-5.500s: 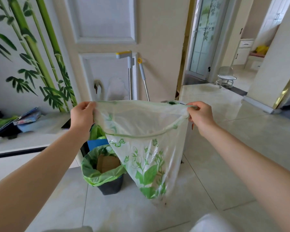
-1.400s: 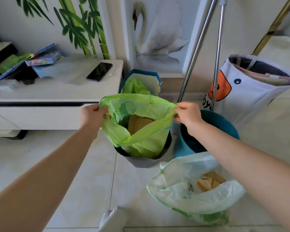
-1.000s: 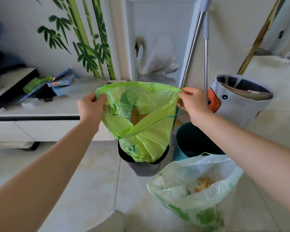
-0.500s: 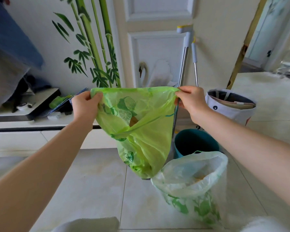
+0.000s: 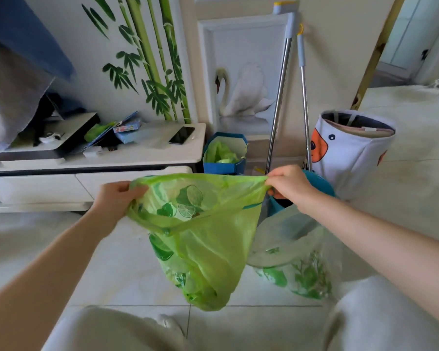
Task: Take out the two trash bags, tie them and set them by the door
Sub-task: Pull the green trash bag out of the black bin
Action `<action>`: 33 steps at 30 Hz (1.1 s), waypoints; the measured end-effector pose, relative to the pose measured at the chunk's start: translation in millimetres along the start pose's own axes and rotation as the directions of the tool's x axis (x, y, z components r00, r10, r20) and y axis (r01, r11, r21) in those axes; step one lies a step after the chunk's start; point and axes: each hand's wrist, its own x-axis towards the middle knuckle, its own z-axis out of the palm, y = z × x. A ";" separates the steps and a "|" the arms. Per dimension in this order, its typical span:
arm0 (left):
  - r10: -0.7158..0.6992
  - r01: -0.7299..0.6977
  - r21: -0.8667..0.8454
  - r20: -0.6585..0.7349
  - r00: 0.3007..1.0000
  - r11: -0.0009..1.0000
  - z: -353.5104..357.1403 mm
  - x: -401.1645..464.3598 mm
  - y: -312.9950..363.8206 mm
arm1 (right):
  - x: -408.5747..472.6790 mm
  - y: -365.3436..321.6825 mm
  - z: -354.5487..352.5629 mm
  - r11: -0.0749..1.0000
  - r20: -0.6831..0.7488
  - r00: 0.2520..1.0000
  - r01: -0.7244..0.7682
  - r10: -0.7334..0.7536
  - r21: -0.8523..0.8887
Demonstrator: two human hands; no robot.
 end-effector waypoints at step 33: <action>-0.452 0.121 0.621 0.409 0.792 0.774 85.5 4.8 -137.3 | -14.0 151.4 27.8 0.761 0.307 0.741 -0.403 0.598 -0.509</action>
